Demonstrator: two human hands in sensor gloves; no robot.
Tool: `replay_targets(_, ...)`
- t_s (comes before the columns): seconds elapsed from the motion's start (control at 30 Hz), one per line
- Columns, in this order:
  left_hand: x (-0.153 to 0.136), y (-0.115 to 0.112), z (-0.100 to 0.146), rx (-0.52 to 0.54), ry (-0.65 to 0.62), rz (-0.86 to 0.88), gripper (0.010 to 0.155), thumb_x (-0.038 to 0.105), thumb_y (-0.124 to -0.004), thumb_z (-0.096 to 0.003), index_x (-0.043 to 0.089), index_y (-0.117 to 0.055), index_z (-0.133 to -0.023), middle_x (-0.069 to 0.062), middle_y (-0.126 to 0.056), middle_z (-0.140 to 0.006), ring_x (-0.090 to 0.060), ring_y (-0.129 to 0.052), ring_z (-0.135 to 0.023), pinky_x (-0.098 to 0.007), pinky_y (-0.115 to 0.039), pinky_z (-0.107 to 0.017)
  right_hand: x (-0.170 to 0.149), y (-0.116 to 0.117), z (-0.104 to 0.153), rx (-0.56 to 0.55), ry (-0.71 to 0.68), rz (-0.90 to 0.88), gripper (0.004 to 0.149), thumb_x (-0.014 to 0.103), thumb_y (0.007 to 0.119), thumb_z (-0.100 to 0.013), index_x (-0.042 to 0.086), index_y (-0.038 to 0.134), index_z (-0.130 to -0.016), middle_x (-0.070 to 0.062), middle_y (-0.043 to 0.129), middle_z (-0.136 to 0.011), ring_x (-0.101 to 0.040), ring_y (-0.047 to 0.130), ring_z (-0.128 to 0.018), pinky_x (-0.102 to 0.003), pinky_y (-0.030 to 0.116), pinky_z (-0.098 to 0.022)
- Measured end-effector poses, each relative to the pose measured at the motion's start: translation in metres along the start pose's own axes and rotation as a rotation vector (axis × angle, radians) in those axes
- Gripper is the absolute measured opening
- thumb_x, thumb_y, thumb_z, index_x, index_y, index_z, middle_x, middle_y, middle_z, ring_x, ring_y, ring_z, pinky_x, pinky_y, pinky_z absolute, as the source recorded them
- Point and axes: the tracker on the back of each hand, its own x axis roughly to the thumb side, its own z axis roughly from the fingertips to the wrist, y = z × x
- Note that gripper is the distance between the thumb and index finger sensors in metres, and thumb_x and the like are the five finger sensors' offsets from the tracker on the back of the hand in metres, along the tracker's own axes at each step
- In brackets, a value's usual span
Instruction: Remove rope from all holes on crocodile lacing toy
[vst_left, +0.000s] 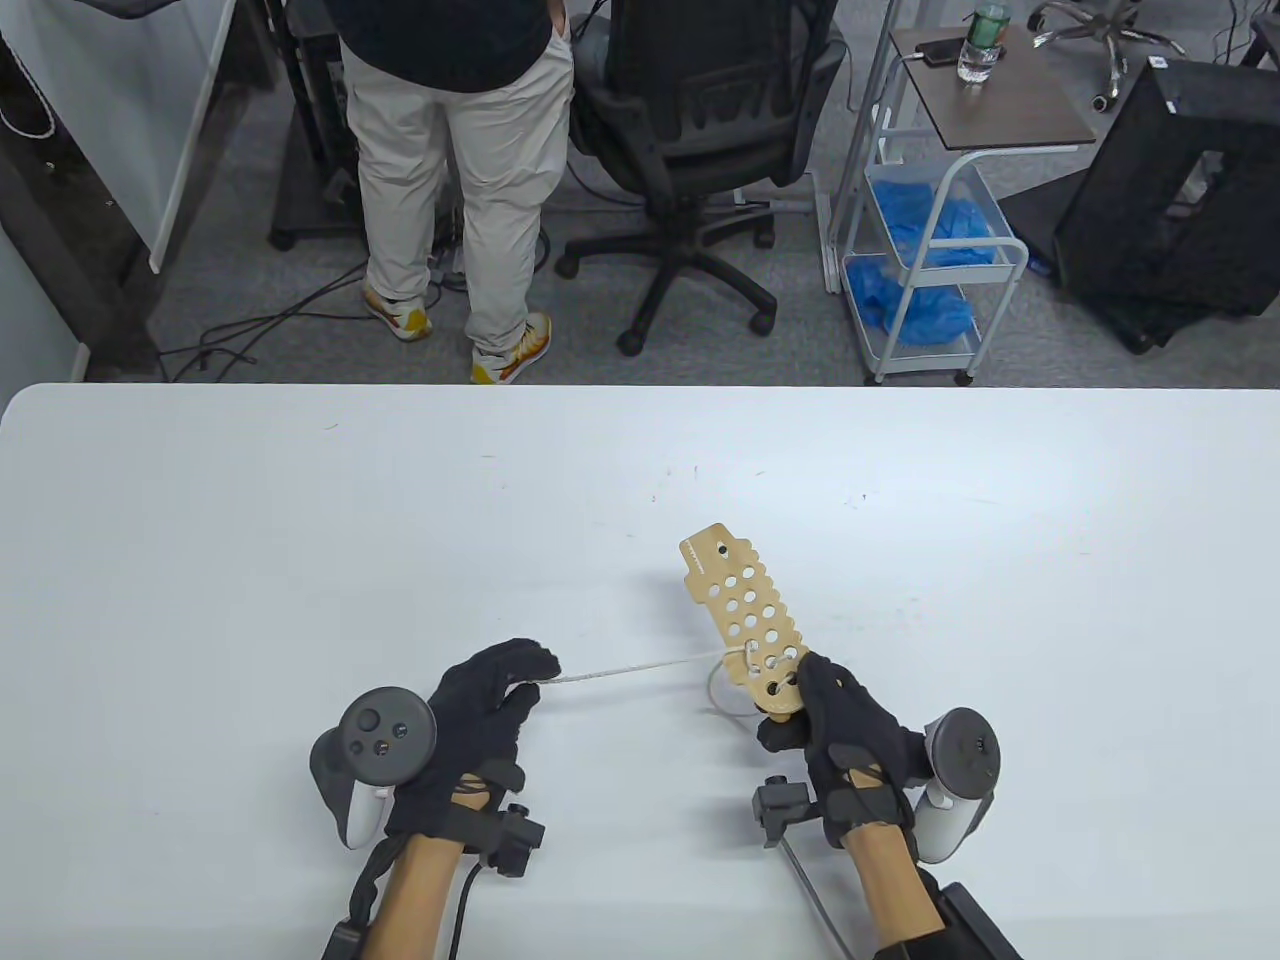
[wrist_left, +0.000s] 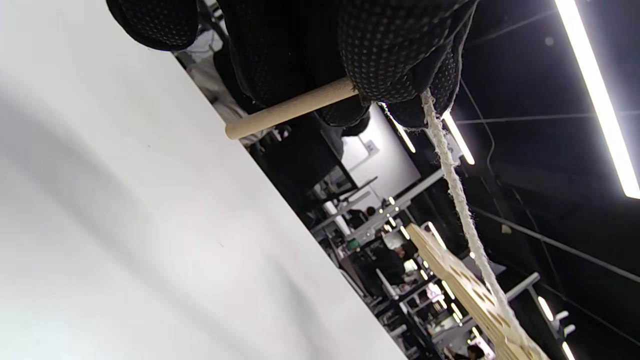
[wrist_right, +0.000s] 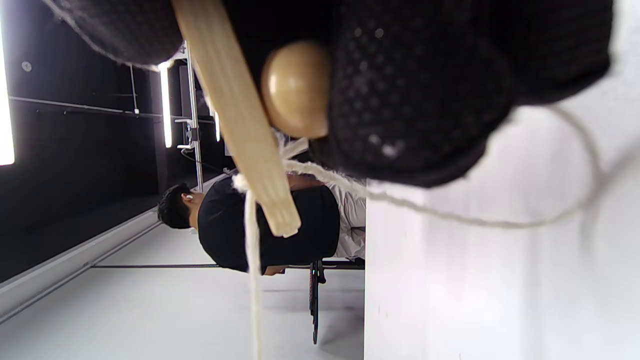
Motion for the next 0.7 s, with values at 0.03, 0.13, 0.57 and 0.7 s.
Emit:
replay_targets(0.03,-0.002,0.003,0.0,0.015,0.01,0.004,0.042,0.03,-0.083,-0.048,0.042,-0.088,-0.088,0.0,-0.086,-0.099,-0.026,-0.082,-0.09,-0.064,-0.063,-0.071,0.0,-0.002,-0.001,-0.006,0.006,-0.006,0.05,0.042,0.077,-0.046,-0.003,0.087,-0.066,-0.028,0.096,-0.059,-0.034,0.101,-0.026,-0.059,0.081,-0.03)
replay_targets(0.13,-0.009,0.009,-0.001,0.039,0.038,0.031,0.042,0.031,-0.083,-0.048,0.043,-0.087,-0.088,0.001,-0.087,-0.097,-0.024,-0.085,-0.085,-0.063,-0.065,-0.07,-0.001,-0.006,-0.002,-0.021,0.016,-0.03,0.05,0.042,0.076,-0.046,-0.002,0.087,-0.067,-0.028,0.096,-0.06,-0.034,0.1,-0.026,-0.059,0.081,-0.031)
replay_targets(0.57,-0.031,0.032,-0.001,0.16,0.112,0.151,0.042,0.031,-0.082,-0.049,0.044,-0.084,-0.089,0.004,-0.094,-0.092,-0.02,-0.092,-0.078,-0.06,-0.069,-0.069,-0.007,-0.025,-0.008,-0.092,0.096,-0.191,0.05,0.042,0.072,-0.048,-0.002,0.082,-0.071,-0.028,0.092,-0.066,-0.034,0.099,-0.033,-0.059,0.08,-0.034)
replay_targets(0.7,-0.038,0.038,0.002,0.211,0.167,0.167,0.042,0.033,-0.082,-0.0491,0.043,-0.083,-0.09,0.004,-0.098,-0.088,-0.017,-0.096,-0.074,-0.058,-0.072,-0.067,-0.011,-0.03,-0.009,-0.112,0.127,-0.267,0.051,0.043,0.071,-0.049,-0.001,0.08,-0.074,-0.027,0.09,-0.069,-0.034,0.099,-0.036,-0.059,0.079,-0.037)
